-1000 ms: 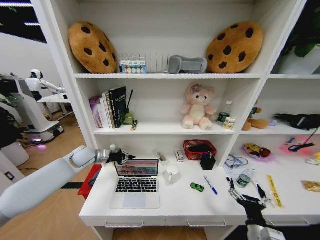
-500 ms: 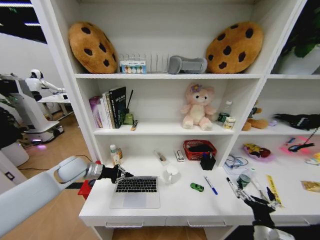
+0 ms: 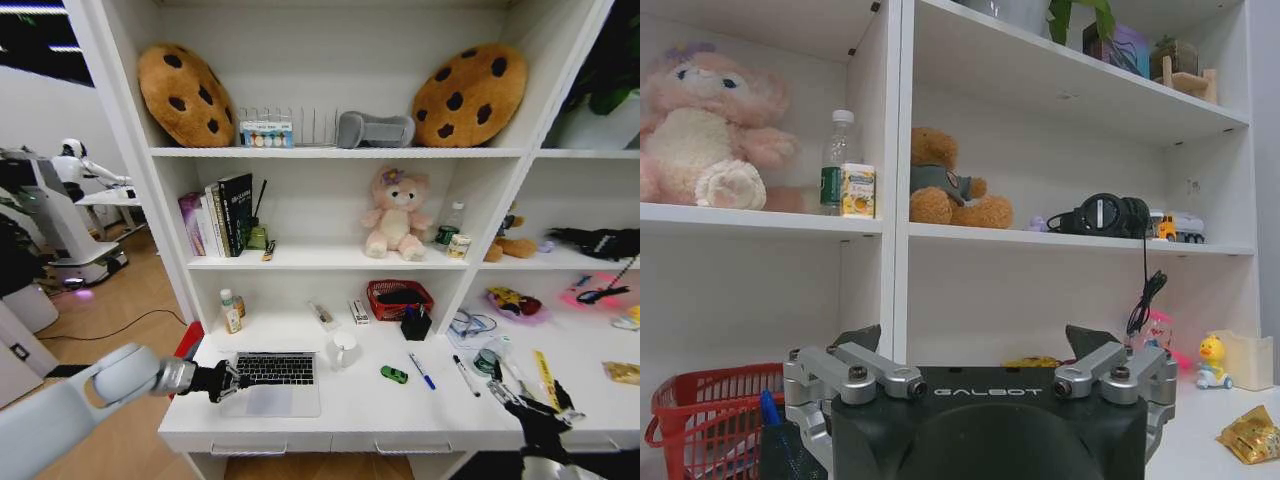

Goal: Organize the objects on the table.

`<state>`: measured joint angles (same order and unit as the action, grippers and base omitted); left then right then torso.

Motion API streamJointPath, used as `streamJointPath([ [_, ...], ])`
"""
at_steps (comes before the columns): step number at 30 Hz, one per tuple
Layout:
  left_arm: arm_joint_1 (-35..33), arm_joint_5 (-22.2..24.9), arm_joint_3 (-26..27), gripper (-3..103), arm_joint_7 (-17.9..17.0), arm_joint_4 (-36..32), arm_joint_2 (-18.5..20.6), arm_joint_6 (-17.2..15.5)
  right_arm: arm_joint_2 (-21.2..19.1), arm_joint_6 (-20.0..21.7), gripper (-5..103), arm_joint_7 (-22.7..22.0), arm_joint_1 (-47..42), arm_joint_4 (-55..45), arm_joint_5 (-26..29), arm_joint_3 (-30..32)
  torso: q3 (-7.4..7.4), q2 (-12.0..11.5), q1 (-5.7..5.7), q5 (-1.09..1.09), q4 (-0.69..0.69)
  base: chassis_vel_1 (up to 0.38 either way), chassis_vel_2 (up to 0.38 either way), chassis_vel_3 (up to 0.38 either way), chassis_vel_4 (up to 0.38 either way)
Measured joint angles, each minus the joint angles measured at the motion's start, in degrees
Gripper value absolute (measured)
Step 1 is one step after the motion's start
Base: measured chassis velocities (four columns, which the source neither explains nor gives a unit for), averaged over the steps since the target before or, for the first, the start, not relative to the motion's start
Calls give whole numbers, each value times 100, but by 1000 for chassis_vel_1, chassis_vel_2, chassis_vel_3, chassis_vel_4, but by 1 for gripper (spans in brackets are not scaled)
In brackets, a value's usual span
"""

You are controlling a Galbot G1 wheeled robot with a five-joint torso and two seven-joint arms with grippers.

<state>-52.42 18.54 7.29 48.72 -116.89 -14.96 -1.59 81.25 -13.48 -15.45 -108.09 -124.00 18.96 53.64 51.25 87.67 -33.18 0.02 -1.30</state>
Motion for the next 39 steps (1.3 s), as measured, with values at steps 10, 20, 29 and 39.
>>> streamJointPath([
  [10, 300, 5, -355, 0, -766, 371, -409, -91, 60, -46, 100, 0, -33, -33, -161, -98, 0, 0, 0, -3, 0, 0, 0, 0, 0],
  [20, 177, -230, -685, 0, -459, 295, -270, -147, 72, -52, 100, -20, 30, 9, -297, -253, 0, 0, 0, -1, 1, 0, 0, 0, 0],
  [29, -165, -727, -831, 0, -269, 349, -322, 192, 72, -41, 100, -83, 39, -42, -305, -225, 0, 0, -1, -3, 0, 0, 0, 0, 0],
  [39, -792, 283, -284, 0, -2401, 658, -745, 182, 83, -67, 100, -70, 5, -3, -189, -103, 0, 0, -1, -1, 0, 0, 0, 0, 0],
])
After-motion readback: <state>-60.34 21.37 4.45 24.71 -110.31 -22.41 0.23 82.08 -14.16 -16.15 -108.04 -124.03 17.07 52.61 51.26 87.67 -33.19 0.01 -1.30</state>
